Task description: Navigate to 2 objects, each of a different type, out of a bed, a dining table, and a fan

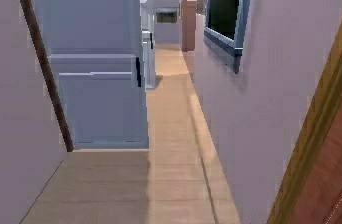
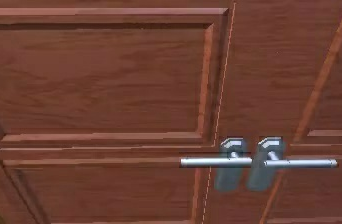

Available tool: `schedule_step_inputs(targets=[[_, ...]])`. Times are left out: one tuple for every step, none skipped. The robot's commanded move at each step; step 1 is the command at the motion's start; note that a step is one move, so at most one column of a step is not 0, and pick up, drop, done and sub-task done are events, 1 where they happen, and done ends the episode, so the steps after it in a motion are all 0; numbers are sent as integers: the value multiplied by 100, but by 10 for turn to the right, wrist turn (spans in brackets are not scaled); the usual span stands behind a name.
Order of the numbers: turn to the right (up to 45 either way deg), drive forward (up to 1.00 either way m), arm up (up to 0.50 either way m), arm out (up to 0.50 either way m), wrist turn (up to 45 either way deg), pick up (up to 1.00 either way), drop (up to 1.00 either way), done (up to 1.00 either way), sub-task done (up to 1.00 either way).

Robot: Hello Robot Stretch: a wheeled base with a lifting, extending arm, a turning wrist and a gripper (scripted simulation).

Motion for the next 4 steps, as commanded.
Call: schedule_step_inputs(targets=[[0, 100, 0, 0, 0, 0, 0, 0, 0], [60, 0, 0, 0, 0, 0, 0, 0, 0], [0, 70, 0, 0, 0, 0, 0, 0, 0], [-210, 0, 0, 0, 0, 0, 0, 0, 0]])
